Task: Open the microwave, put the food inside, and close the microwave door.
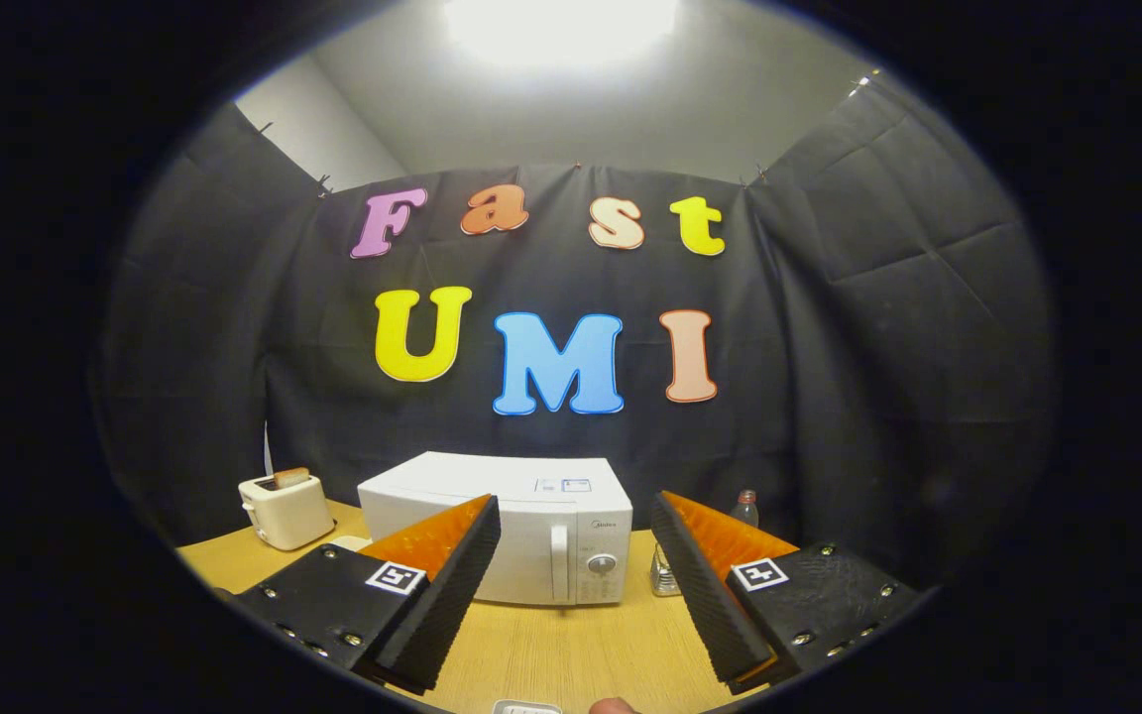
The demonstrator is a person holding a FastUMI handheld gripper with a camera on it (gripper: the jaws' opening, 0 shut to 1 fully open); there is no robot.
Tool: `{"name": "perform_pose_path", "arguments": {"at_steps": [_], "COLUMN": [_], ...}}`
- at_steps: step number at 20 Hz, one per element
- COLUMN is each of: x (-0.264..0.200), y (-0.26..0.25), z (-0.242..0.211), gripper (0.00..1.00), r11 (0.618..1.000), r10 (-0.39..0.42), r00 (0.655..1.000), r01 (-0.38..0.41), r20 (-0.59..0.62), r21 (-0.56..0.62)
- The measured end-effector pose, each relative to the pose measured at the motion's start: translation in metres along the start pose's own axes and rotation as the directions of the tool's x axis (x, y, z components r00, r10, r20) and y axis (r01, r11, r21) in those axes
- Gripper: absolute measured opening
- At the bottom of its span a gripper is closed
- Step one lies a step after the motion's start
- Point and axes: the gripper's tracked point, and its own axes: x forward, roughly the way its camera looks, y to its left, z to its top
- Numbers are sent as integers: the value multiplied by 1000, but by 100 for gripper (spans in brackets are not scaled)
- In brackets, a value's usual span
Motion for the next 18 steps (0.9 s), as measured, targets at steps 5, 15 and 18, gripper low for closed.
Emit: {"name": "perform_pose_path", "arguments": {"at_steps": [5,15,18], "x": [33,122,148], "y": [-4,-1,-1], "z": [-10,-74,-104], "gripper": [96,97,97], "r11": [1000,999,999], "r10": [8,49,46], "r00": [1000,989,978], "r01": [-8,-45,-41], "r20": [-21,-142,-206], "r21": [11,30,28]}}
